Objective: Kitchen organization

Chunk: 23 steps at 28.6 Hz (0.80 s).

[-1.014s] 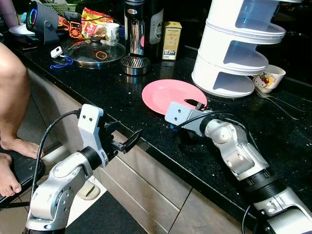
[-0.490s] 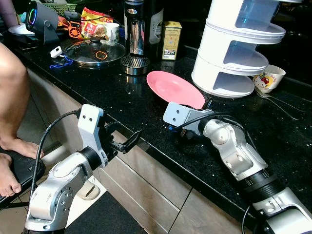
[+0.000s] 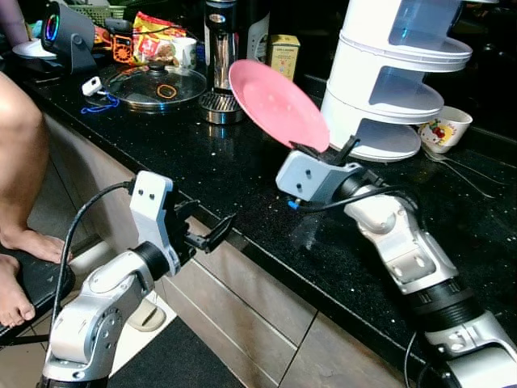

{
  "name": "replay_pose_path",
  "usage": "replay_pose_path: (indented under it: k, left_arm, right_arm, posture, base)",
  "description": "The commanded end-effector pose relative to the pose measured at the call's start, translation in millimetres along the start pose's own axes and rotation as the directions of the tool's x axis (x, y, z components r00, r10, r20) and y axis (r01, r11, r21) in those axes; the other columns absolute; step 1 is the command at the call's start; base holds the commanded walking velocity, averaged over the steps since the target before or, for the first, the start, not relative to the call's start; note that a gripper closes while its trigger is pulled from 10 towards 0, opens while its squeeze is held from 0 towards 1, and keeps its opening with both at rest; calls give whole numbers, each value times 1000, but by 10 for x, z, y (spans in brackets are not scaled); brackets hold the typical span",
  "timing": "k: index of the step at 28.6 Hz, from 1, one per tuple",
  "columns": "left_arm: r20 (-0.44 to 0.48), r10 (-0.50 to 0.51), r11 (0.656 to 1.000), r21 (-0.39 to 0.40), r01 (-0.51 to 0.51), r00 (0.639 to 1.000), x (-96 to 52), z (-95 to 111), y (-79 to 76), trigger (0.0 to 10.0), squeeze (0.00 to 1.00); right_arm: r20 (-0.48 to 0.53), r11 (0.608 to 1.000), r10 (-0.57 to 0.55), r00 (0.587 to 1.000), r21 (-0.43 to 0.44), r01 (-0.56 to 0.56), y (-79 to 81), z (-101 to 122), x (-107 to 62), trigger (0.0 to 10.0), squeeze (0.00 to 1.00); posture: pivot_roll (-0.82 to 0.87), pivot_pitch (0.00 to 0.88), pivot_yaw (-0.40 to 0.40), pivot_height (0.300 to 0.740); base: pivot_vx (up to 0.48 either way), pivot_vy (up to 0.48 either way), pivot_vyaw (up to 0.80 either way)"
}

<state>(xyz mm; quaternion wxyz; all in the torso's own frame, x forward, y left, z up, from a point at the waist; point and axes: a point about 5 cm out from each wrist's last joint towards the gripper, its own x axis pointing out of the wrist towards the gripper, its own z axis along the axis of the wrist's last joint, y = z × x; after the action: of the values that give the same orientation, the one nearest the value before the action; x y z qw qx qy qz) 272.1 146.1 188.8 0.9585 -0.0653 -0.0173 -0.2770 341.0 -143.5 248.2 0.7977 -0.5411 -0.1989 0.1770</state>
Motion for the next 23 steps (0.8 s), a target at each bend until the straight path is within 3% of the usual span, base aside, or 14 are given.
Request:
replay_pose_path:
  k: [1, 3, 4, 8, 11, 12, 18, 23]
  left_arm:
    - [0, -9, 1000, 22, 9, 1000, 17, 19, -6, 10000, 0]
    - [-2, -12, 1000, 23, 12, 1000, 18, 11, -17, 10000, 0]
    - [-4, -15, 1000, 23, 15, 1000, 16, 4, -25, 10000, 0]
    - [-6, -17, 1000, 23, 18, 1000, 23, -3, -31, 10000, 0]
    - [-3, -22, 1000, 22, 22, 1000, 43, 0, -35, 10000, 0]
    - [-2, -23, 1000, 21, 23, 1000, 47, 1, -38, 10000, 0]
    - [-2, -28, 999, 20, 28, 1000, 53, -2, -50, 10000, 0]
    - [-8, -31, 999, 18, 31, 999, 53, -21, -63, 10000, 0]
  right_arm:
    - [-21, 997, -21, 1000, -71, 19, -82, -81, -45, 0, 0]
    - [-57, 990, -28, 998, -136, 20, -146, -188, -104, 0, 0]
    - [-92, 983, -62, 994, -178, 45, -252, -279, -163, 0, 0]
    - [-147, 972, -115, 982, -223, 80, -384, -403, -244, 118, 0]
    - [-213, 965, -136, 968, -248, 82, -445, -537, -331, 6039, 0]
    - [-225, 967, -131, 965, -245, 74, -442, -565, -350, 10000, 0]
    - [-242, 972, -96, 965, -233, 38, -423, -640, -419, 10000, 0]
    - [-191, 976, -64, 980, -217, 22, -418, -635, -460, 10000, 0]
  posture:
    - [71, 0, -53, 740]
    - [72, 0, -54, 740]
    - [66, 0, -52, 740]
    - [66, 0, -52, 740]
    - [58, 0, -52, 740]
    - [58, 0, -52, 740]
    - [57, 0, -48, 740]
    - [55, 0, -48, 740]
  base:
    - [0, 0, 0]
    - [0, 0, 0]
    - [0, 0, 0]
    - [0, 0, 0]
    - [0, 0, 0]
    - [0, 0, 0]
    - [0, 0, 0]
    - [0, 0, 0]
